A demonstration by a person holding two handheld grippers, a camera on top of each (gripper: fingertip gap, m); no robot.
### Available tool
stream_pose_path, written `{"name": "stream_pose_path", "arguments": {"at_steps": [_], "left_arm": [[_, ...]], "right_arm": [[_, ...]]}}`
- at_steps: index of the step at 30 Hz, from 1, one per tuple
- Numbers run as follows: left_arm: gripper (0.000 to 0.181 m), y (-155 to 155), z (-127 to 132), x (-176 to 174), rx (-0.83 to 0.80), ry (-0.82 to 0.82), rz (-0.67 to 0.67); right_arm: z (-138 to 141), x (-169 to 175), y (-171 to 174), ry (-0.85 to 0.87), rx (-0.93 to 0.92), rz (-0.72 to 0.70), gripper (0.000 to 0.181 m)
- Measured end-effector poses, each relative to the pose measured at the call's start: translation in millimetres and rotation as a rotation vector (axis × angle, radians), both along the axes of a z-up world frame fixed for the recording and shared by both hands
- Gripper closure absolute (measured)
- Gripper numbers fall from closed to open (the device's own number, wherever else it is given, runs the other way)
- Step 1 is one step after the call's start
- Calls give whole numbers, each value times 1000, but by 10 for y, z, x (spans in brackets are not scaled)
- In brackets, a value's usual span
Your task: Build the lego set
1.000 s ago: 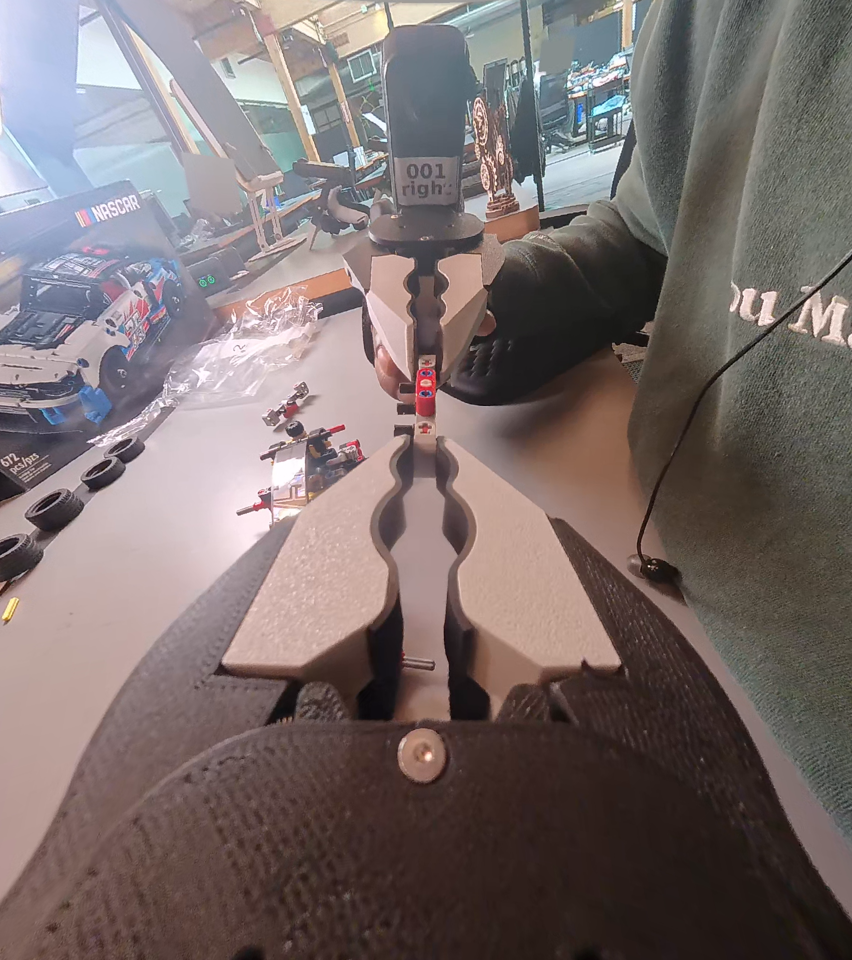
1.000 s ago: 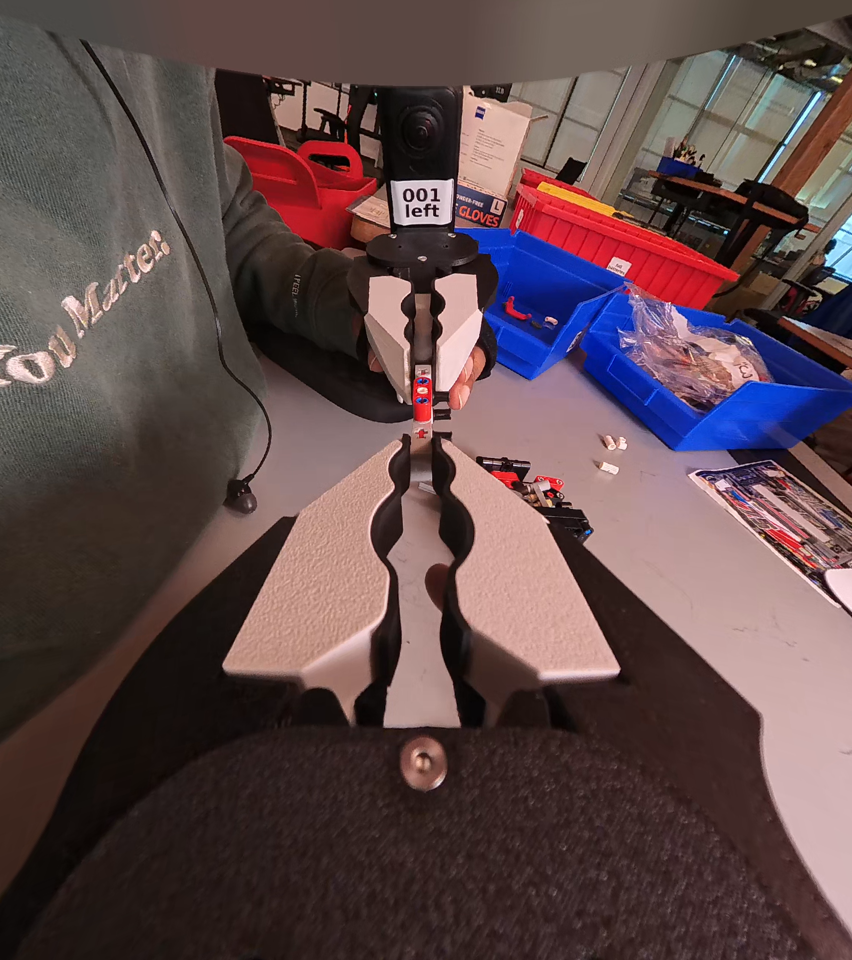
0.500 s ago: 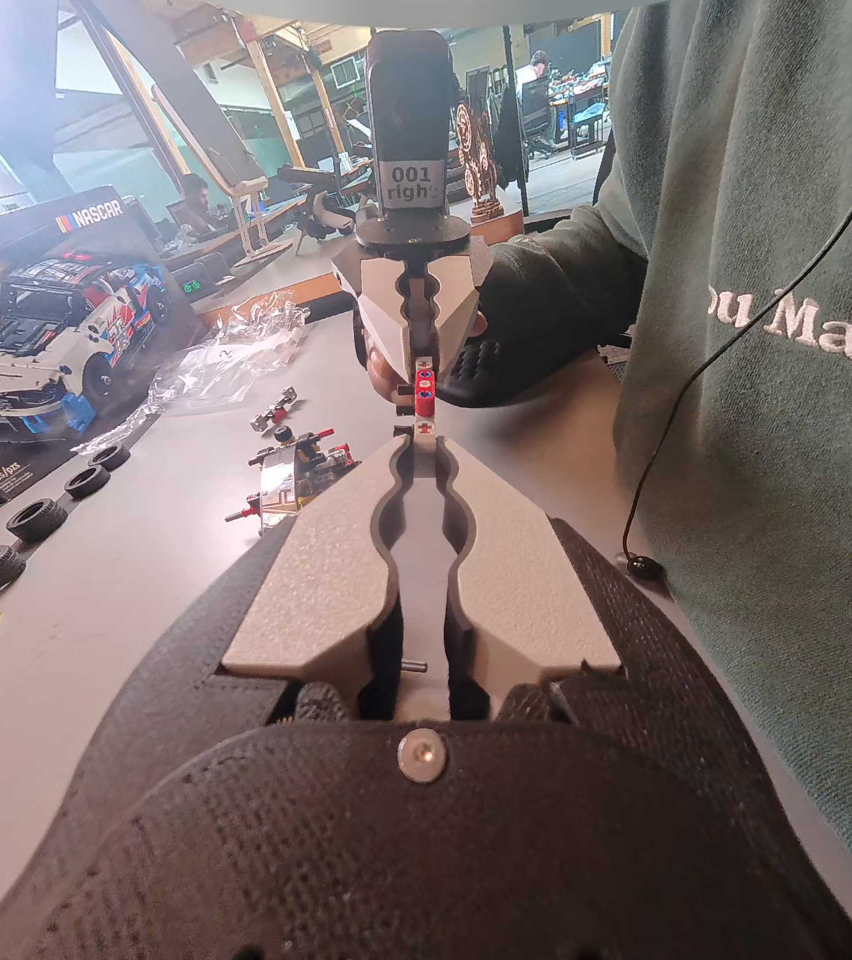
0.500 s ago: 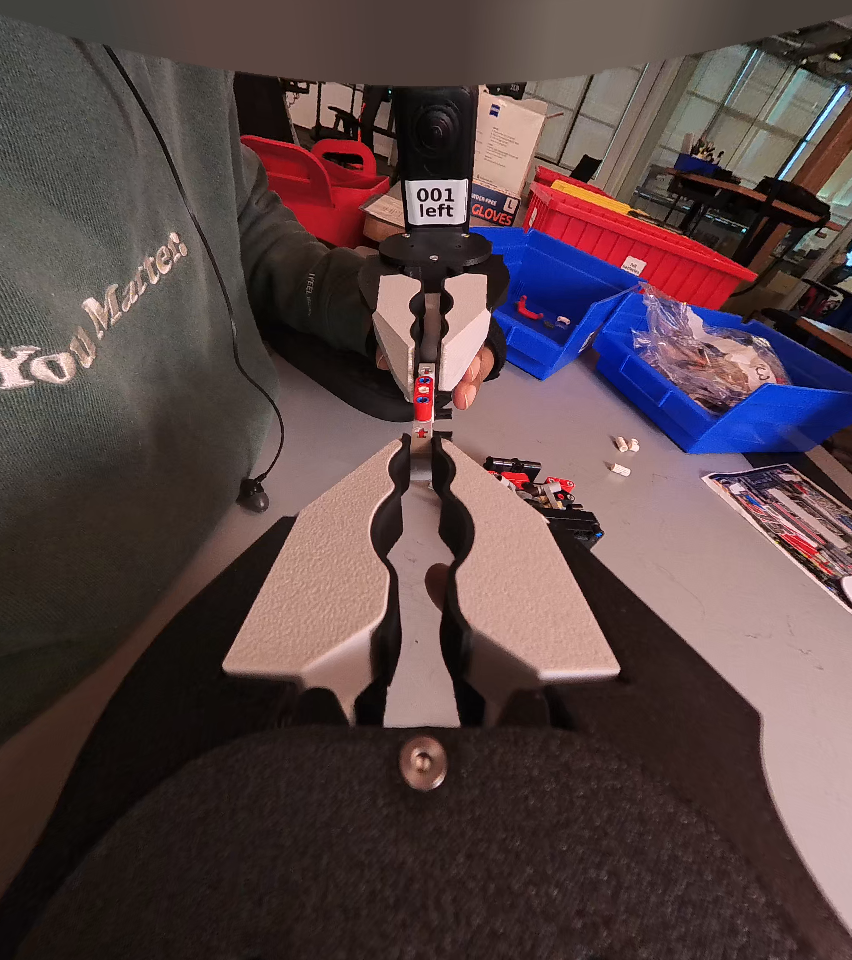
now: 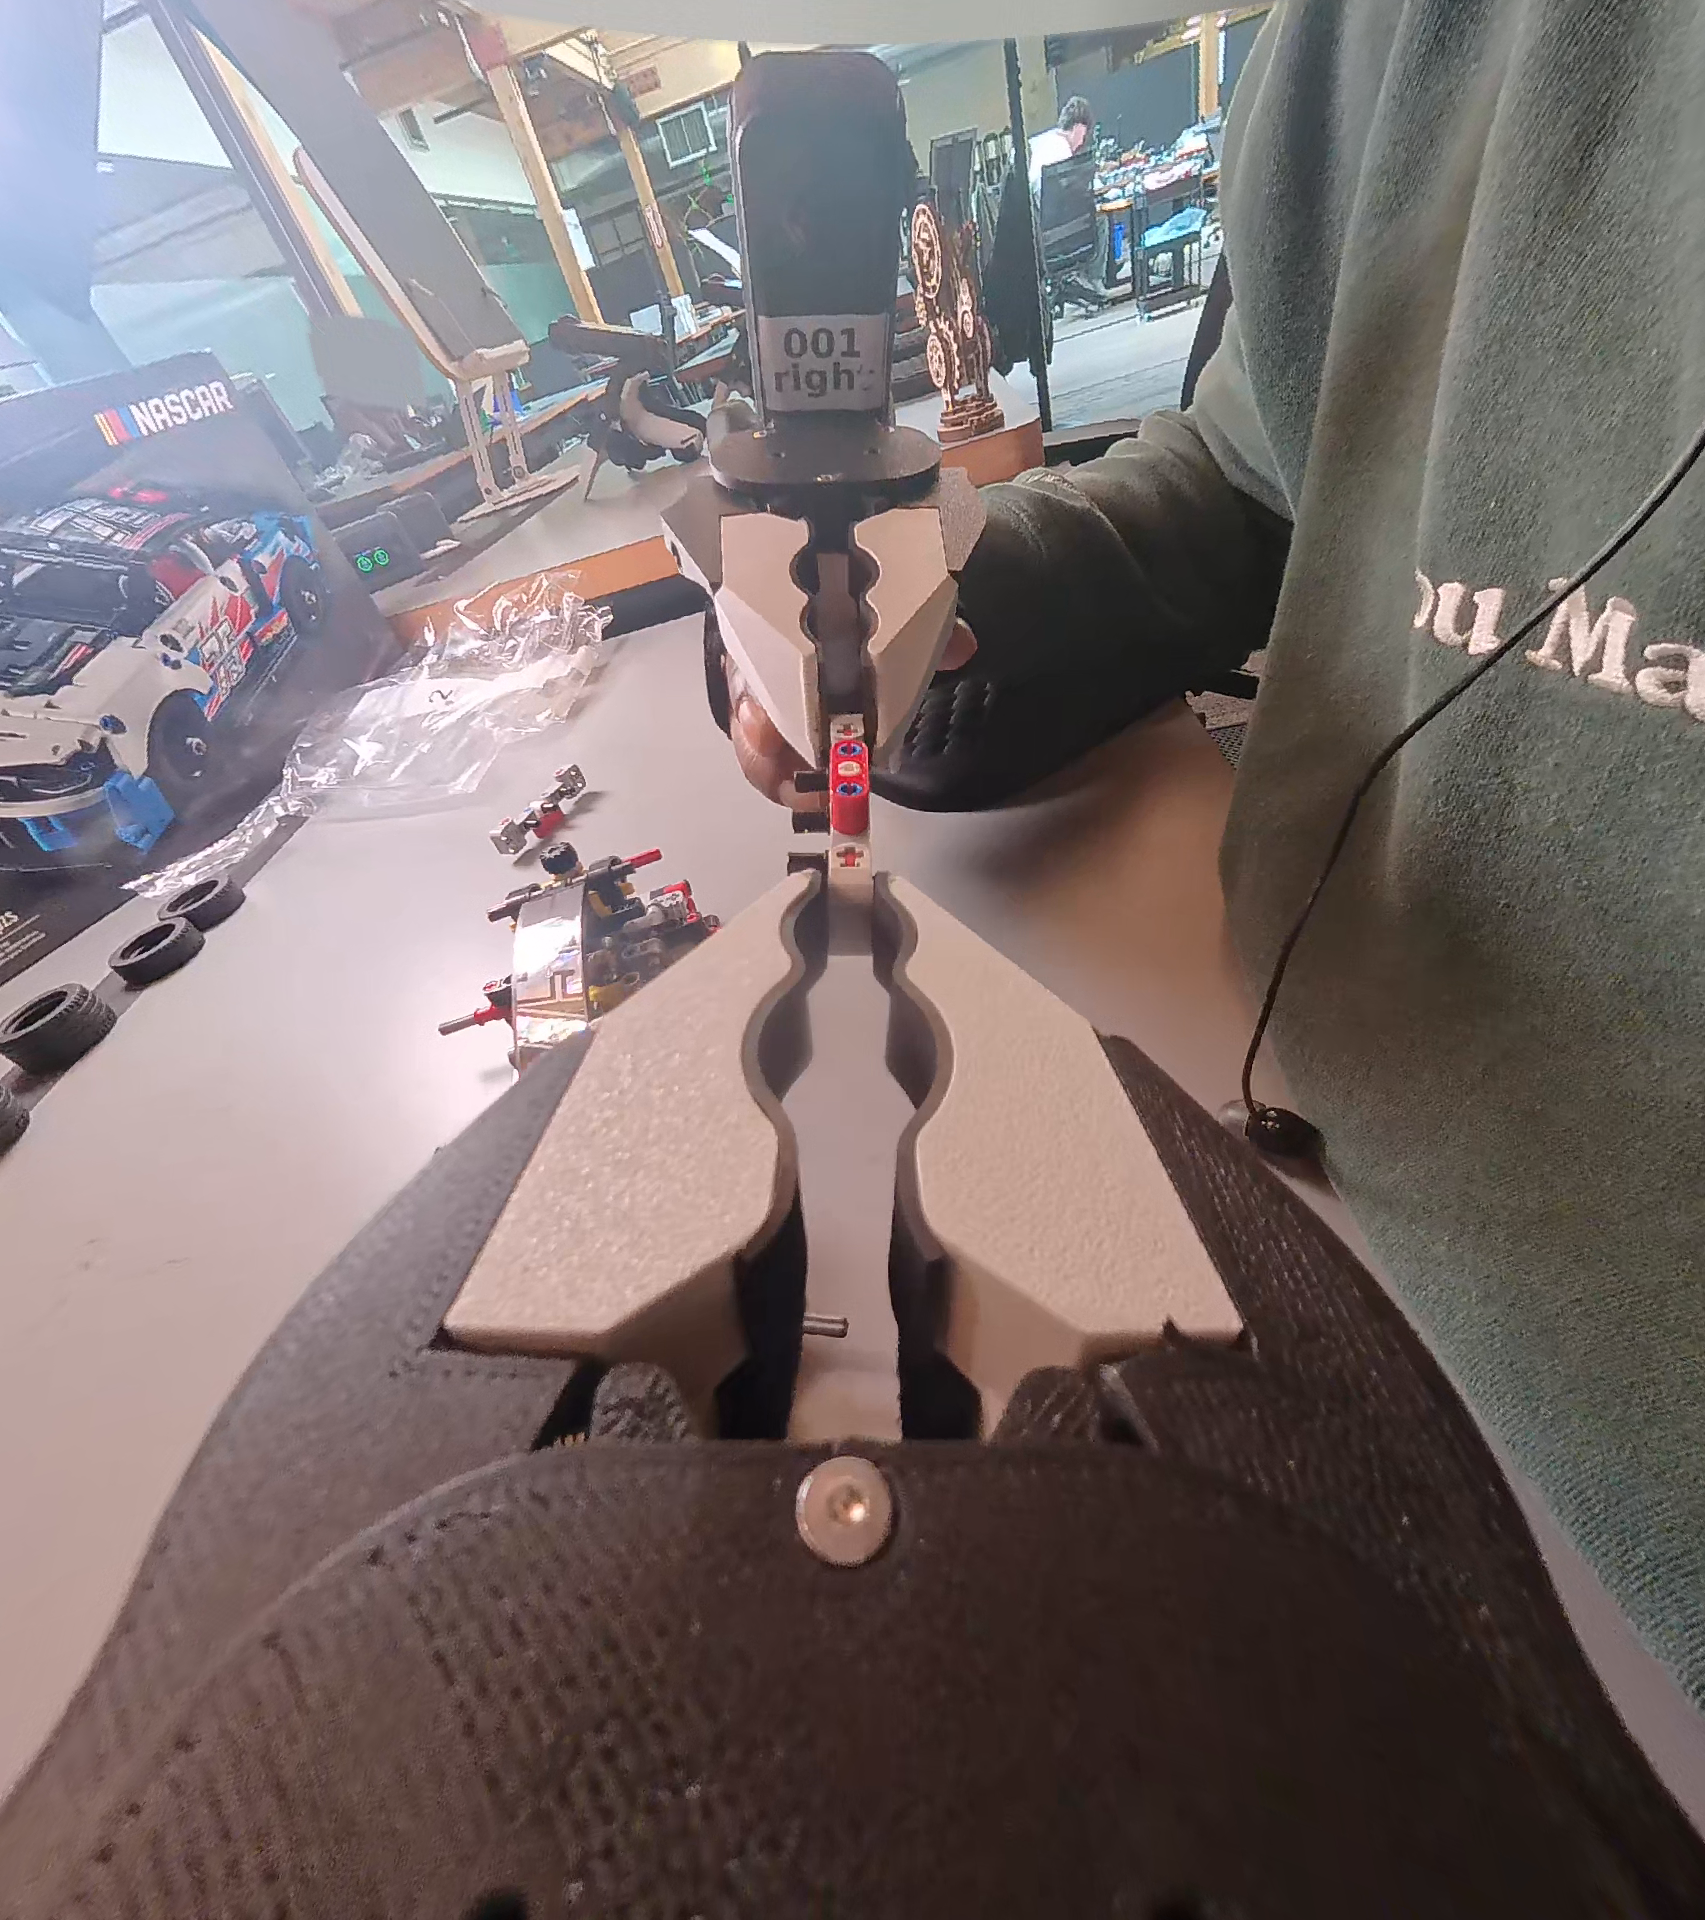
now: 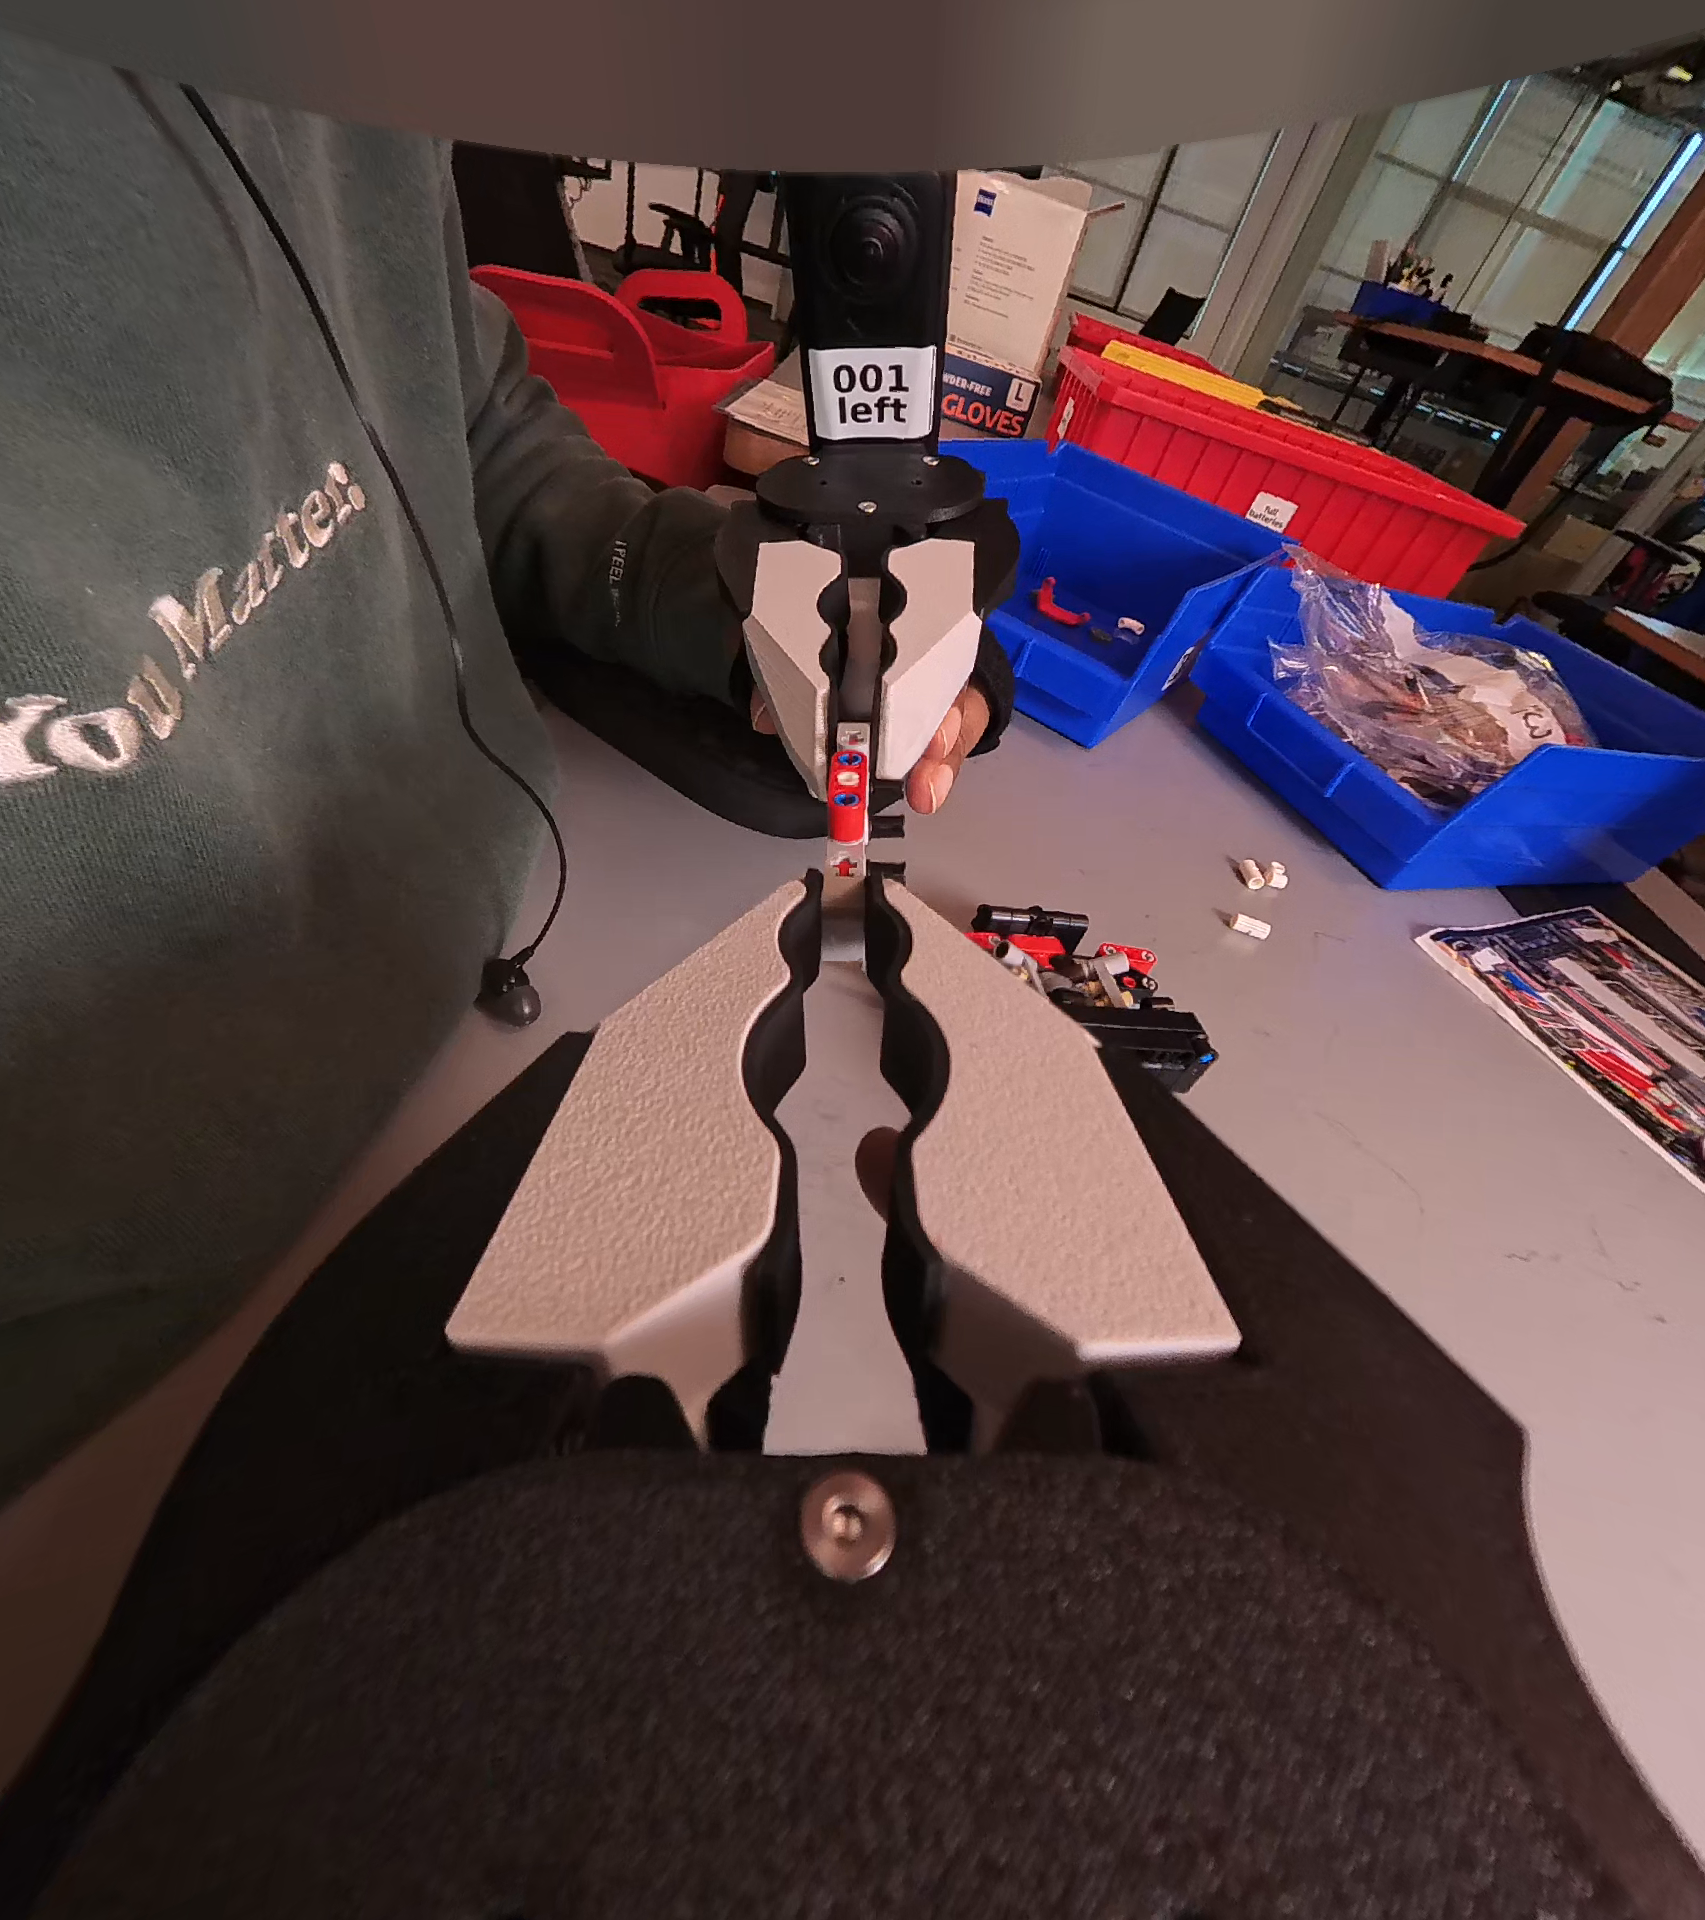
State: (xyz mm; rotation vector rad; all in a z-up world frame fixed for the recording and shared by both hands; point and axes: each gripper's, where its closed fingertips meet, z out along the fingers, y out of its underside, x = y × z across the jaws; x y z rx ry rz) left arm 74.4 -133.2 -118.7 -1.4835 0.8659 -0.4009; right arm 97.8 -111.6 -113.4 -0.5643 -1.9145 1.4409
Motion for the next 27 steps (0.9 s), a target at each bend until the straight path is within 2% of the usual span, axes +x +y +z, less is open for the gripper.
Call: {"name": "stream_pose_path", "arguments": {"at_steps": [2,5,9,15,17,21,23,27], "left_arm": [[176,22,-15,-27,-10,-3,18],[175,77,-50,-93,-30,1,61],[176,148,-180,-97,-67,67,97],[175,222,-286,-60,-98,118,126],[175,235,-308,-69,-99,141,143],[175,253,-318,-116,-130,117,156],[150,308,-275,-276,-170,82,195],[118,499,-308,-627,-359,97,251]], "right_arm": [[-22,-5,16,-9,9,-12,173],[-58,-16,75,-57,24,-32,151],[47,-73,124,-42,122,-93,161],[-333,-213,95,-206,357,-152,163],[-353,-249,111,-207,378,-168,173],[-376,-259,126,-235,401,-152,176],[-503,-247,223,-326,453,-145,176],[-786,-302,393,-490,543,-126,176]]}}
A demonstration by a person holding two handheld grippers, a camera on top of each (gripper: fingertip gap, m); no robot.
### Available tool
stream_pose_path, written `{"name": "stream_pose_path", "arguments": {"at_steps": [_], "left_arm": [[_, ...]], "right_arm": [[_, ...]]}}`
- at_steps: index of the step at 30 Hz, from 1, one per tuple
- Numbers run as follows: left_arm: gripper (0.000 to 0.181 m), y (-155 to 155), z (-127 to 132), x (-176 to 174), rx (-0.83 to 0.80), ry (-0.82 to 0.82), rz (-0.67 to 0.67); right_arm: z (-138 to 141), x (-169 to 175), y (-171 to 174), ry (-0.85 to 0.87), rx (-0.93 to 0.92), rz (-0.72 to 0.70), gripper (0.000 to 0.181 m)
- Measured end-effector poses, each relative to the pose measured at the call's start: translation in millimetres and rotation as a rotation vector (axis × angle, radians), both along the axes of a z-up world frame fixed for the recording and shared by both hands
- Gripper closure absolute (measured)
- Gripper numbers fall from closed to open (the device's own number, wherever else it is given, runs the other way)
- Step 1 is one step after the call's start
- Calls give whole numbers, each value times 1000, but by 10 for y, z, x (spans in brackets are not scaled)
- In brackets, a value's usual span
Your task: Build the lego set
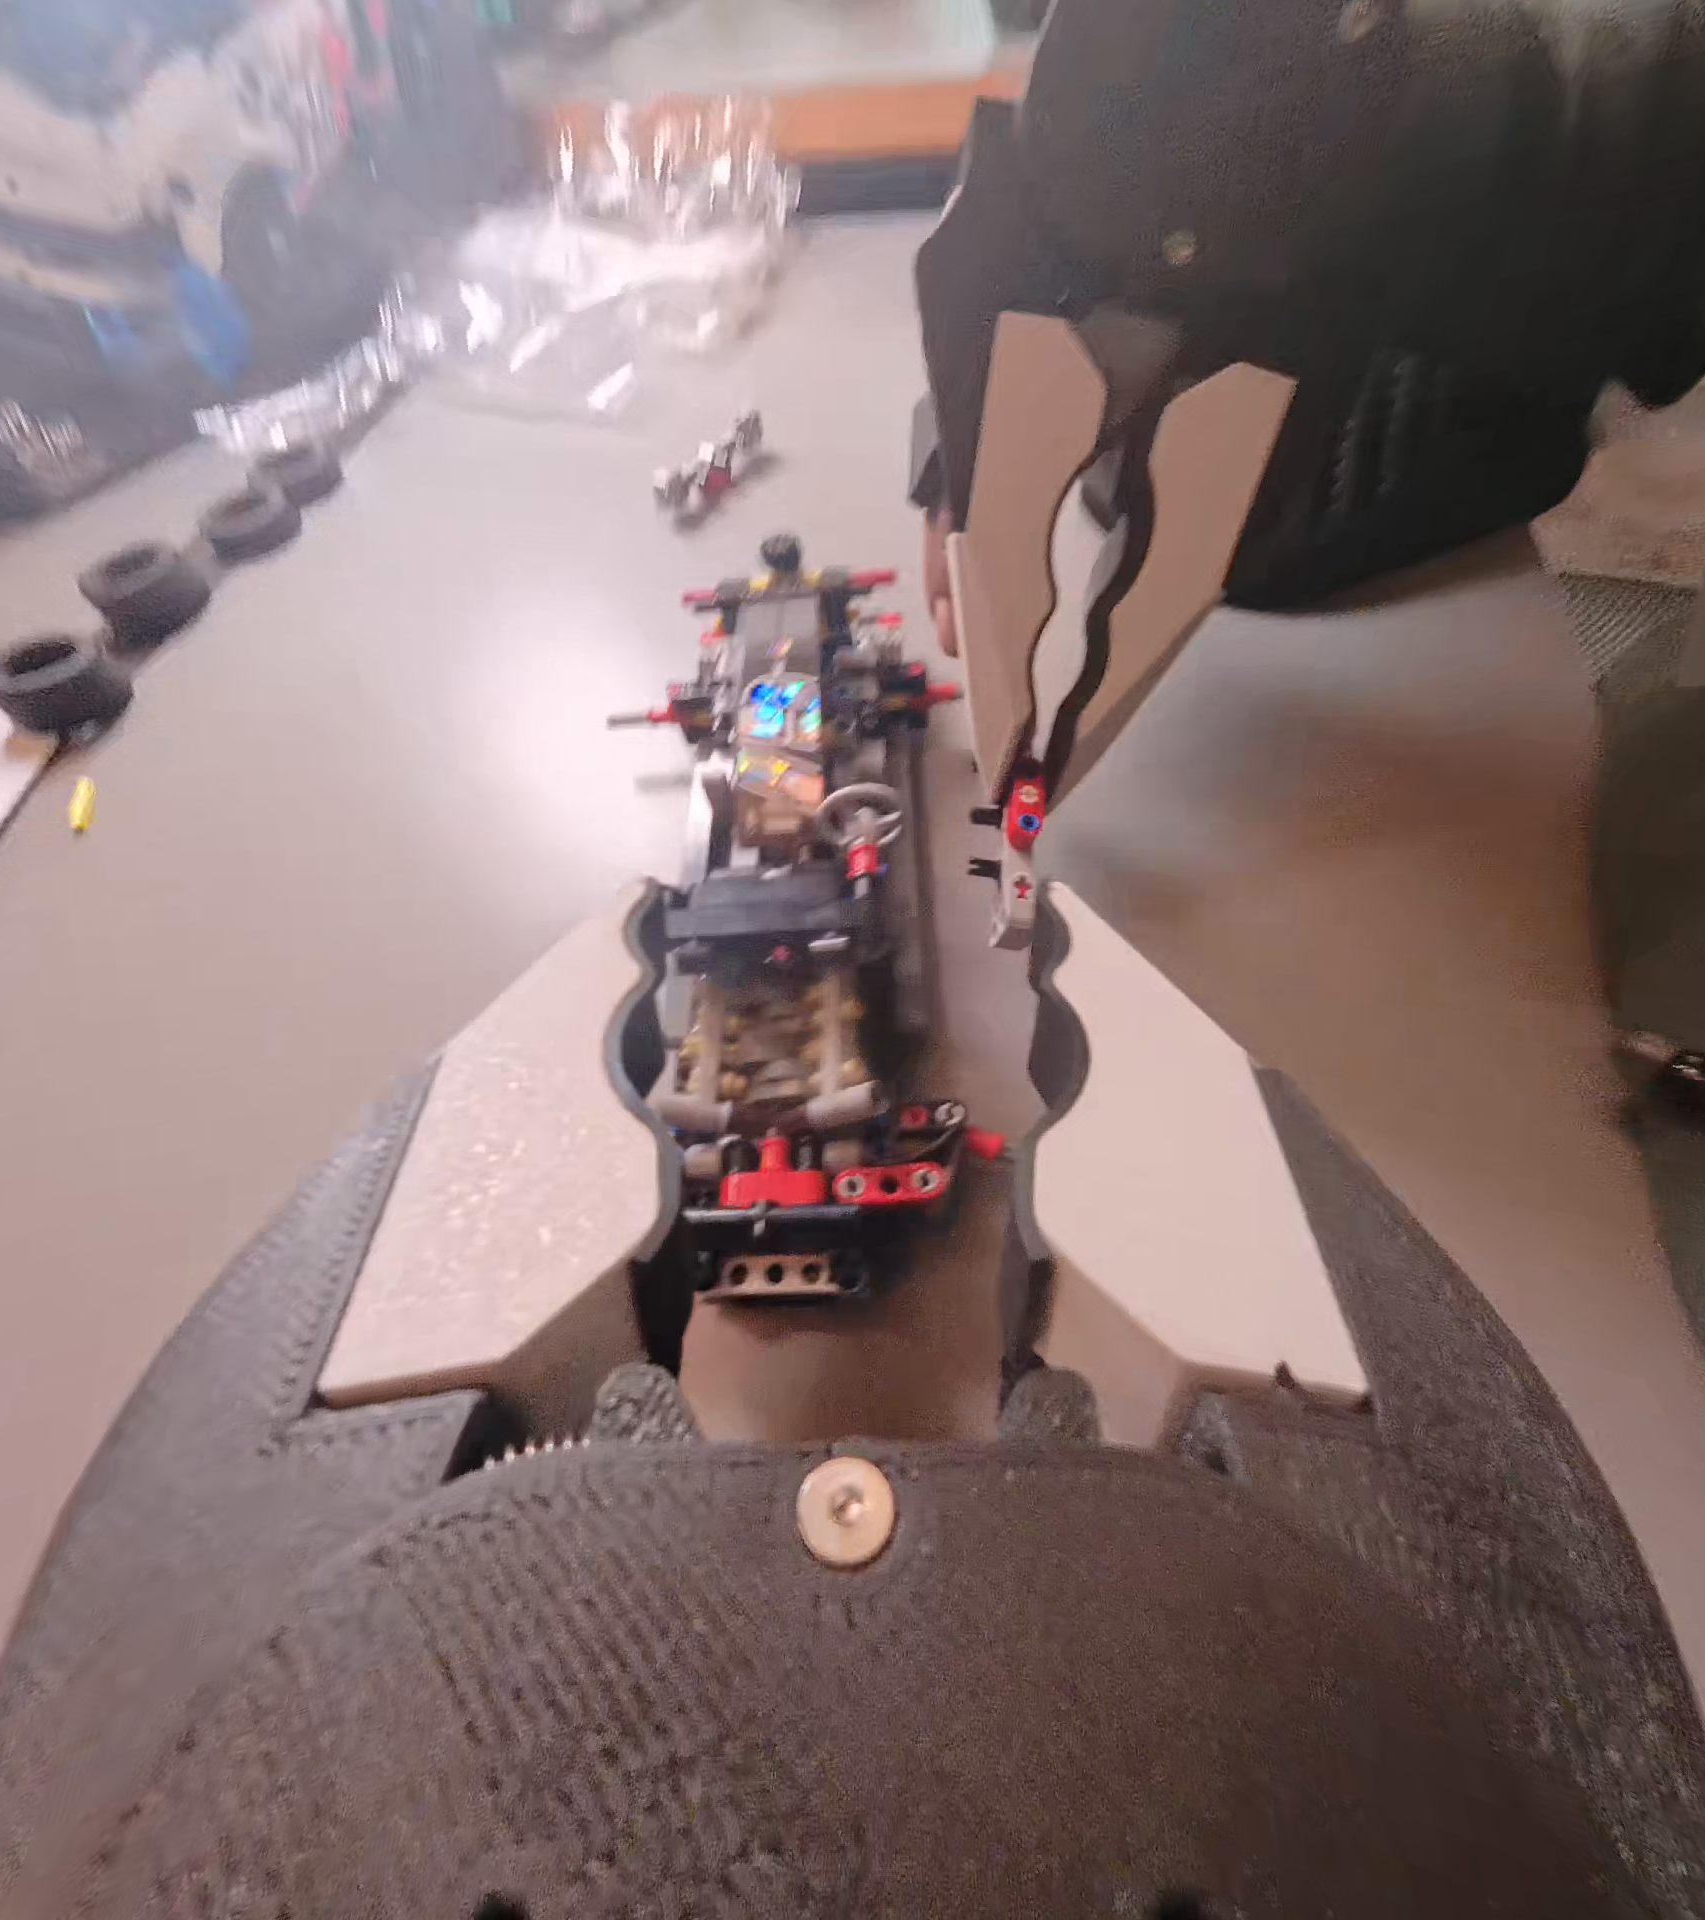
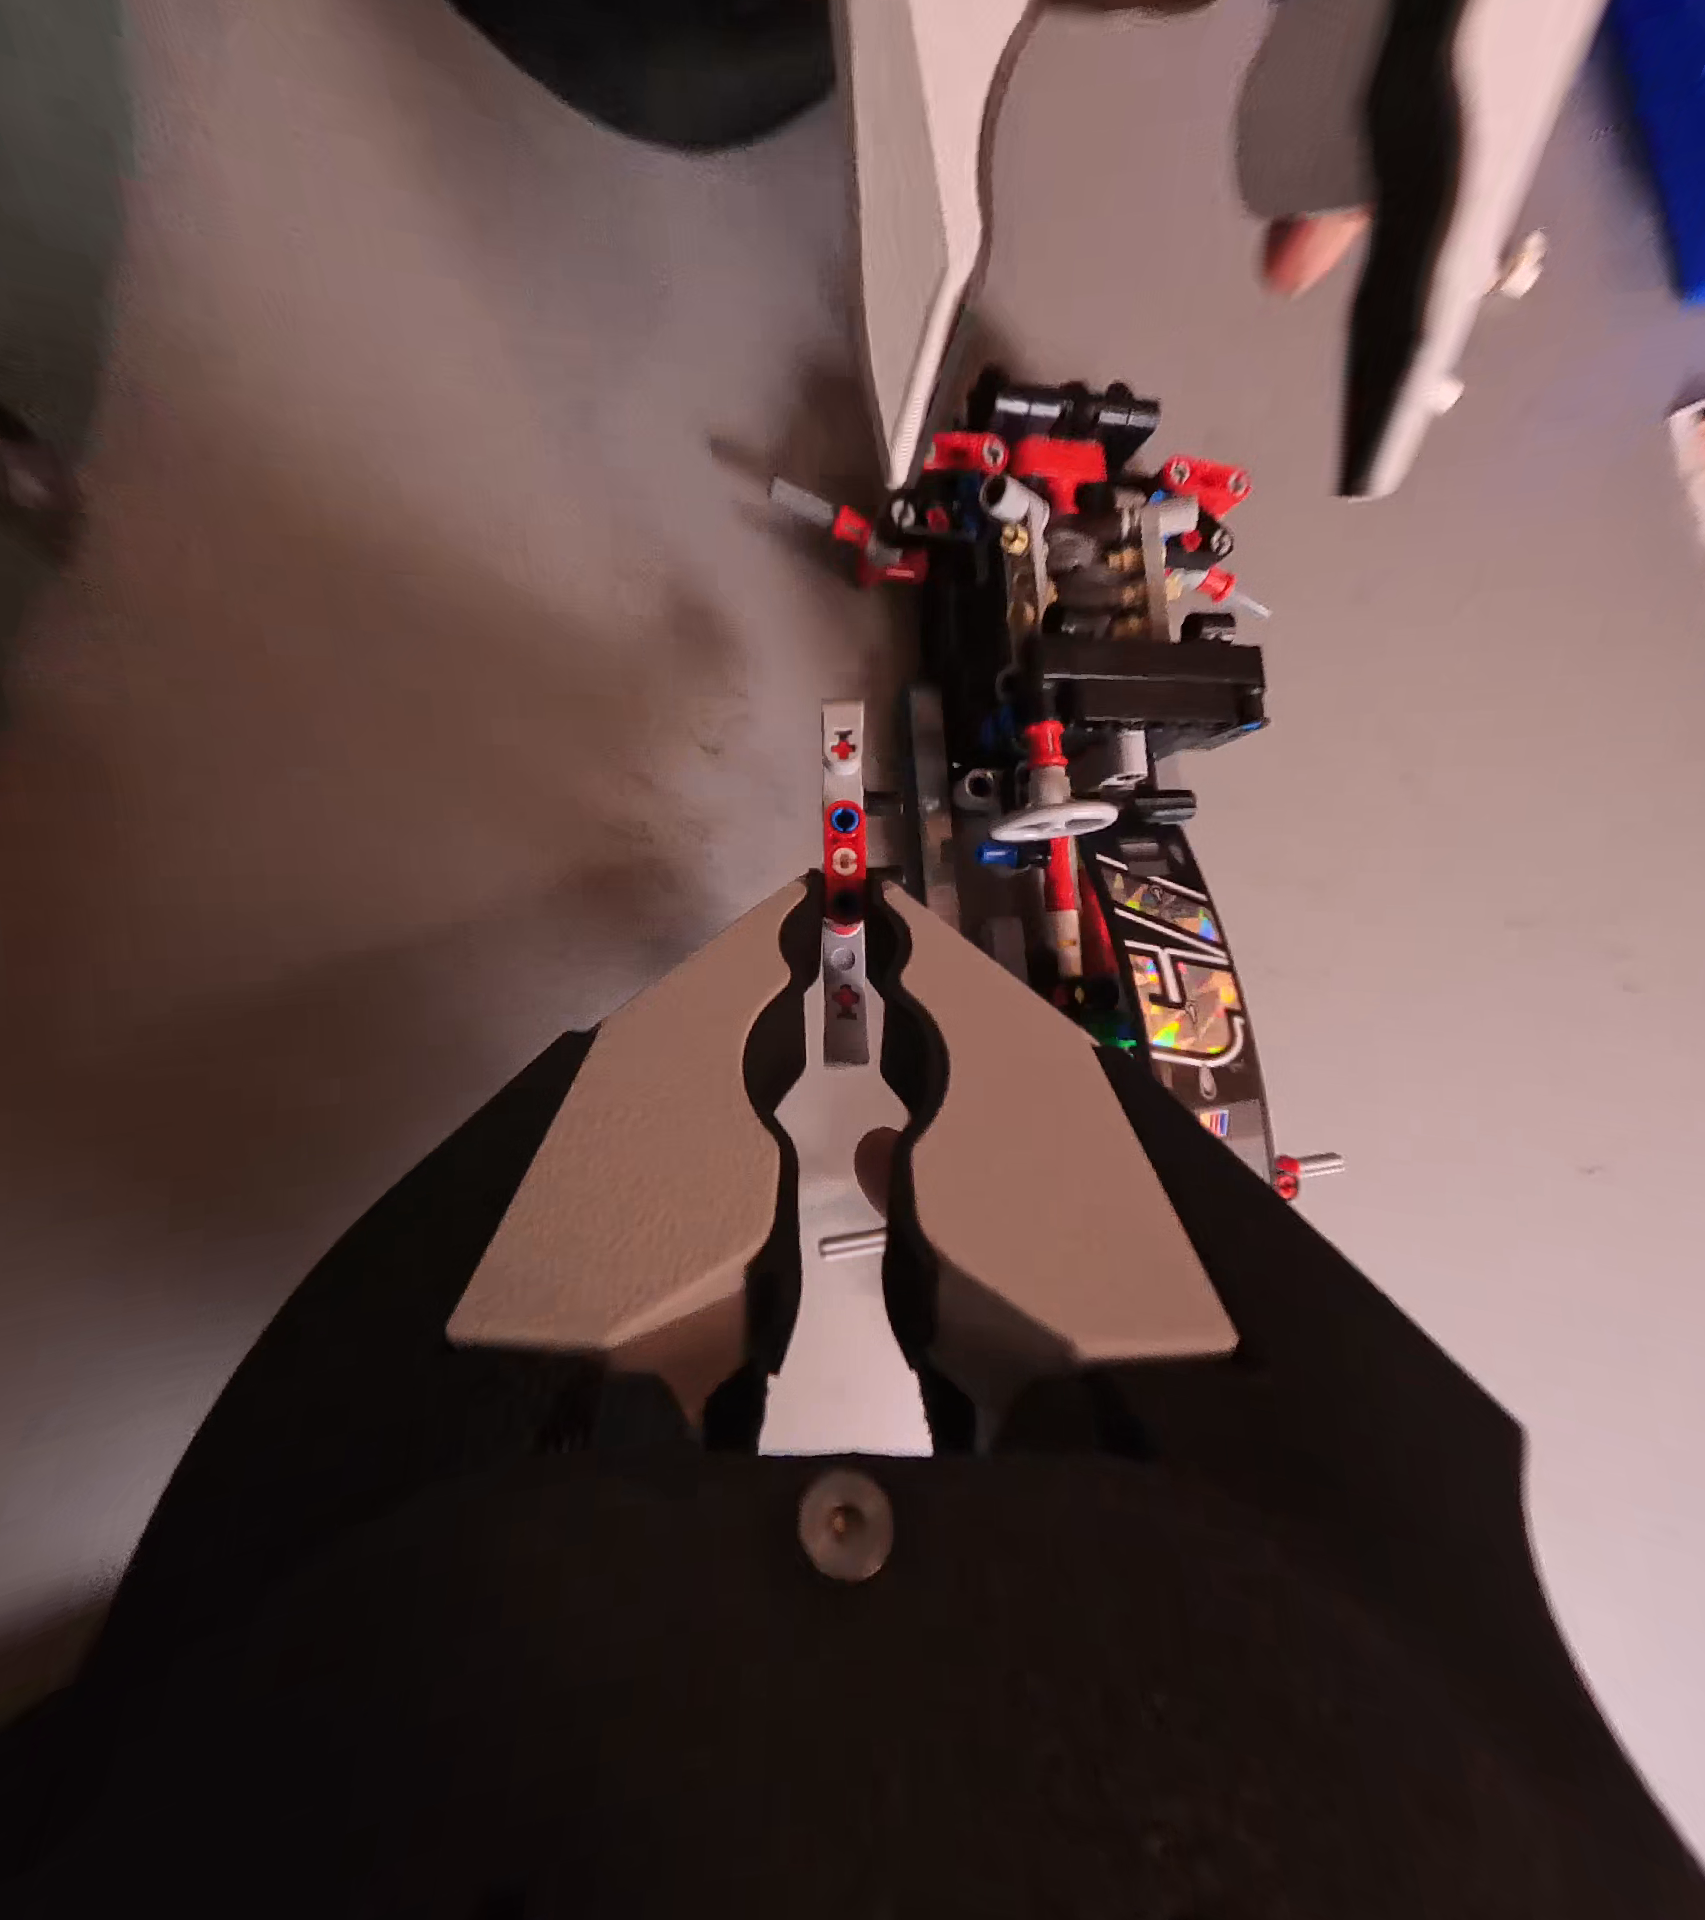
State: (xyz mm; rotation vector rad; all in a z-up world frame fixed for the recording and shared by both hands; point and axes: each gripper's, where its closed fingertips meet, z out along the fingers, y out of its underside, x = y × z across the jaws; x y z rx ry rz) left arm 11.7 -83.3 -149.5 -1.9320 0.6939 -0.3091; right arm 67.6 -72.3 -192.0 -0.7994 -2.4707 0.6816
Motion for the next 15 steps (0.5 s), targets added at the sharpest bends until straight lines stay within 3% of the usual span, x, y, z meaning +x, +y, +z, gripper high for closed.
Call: {"name": "stream_pose_path", "arguments": {"at_steps": [3,7,15], "left_arm": [[99,104,-205,-35,-169,96,-28],[75,190,-400,71,-255,165,-114],[87,211,-606,83,-341,235,-220]], "right_arm": [[-151,-28,32,-82,28,1,176],[-201,-54,42,-110,23,-20,176],[-254,-74,63,-124,18,-35,176]]}}
